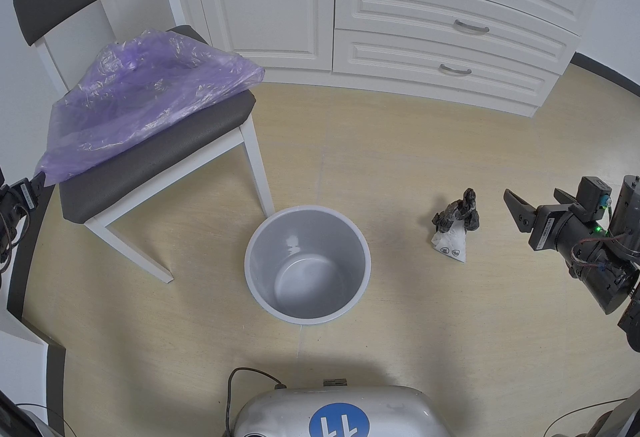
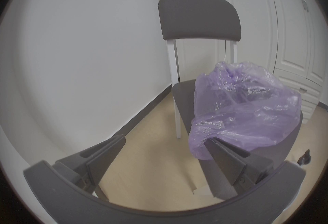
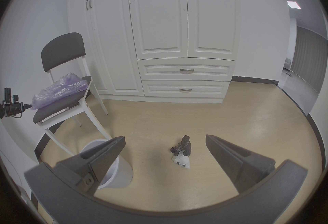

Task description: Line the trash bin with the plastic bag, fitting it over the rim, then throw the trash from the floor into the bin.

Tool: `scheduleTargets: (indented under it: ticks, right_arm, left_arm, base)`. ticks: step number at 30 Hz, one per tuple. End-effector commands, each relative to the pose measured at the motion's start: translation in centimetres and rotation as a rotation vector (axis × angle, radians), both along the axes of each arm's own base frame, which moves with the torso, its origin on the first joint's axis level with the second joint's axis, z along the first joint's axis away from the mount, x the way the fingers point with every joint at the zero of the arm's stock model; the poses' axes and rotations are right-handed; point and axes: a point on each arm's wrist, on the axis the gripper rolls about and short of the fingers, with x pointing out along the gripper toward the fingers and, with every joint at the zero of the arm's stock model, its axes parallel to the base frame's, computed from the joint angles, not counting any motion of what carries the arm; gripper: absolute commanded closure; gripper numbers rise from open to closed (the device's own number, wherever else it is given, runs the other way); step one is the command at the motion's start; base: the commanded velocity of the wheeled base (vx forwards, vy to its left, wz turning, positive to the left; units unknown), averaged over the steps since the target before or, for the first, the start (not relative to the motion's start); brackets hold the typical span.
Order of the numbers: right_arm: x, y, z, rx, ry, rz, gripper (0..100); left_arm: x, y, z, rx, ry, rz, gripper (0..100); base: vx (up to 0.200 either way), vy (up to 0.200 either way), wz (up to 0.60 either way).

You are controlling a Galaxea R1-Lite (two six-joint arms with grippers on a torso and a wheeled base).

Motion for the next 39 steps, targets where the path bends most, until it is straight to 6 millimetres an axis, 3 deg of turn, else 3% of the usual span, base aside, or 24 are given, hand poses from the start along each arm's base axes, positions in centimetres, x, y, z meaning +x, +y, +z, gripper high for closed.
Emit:
scheduleTargets:
  ticks: [1,11,19,29,39]
  right_arm:
    - [-0.1,0.0,0.0,0.000,0.000,0.001,0]
    - [-0.1,0.2,0.0,0.000,0.001,0.011,0]
    - [-0.1,0.2,0.0,0.000,0.001,0.009,0]
    - [-0.1,0.3,0.1,0.003,-0.004,0.000,0]
    - [-0.1,0.7,0.4,0.018,-0.027,-0.009,0]
  left_arm:
    - [0.1,0.0,0.6,0.003,-0.024,-0.001,0]
    - [1.4,-1.2,-1.2,-0.026,0.037,-0.059,0]
    - [2.2,-0.8,-2.3,-0.043,0.065,-0.059,0]
    - [3.5,1.0,-2.4,0.001,-0.091,-0.022,0]
    - [3.3,0.2,-0.8,0.075,-0.298,-0.058,0]
  base:
    - [0.000,0.000,0.00]
    - [0.000,0.000,0.00]
    - [0.000,0.000,0.00]
    - [0.000,0.000,0.00]
    - [0.000,0.000,0.00]
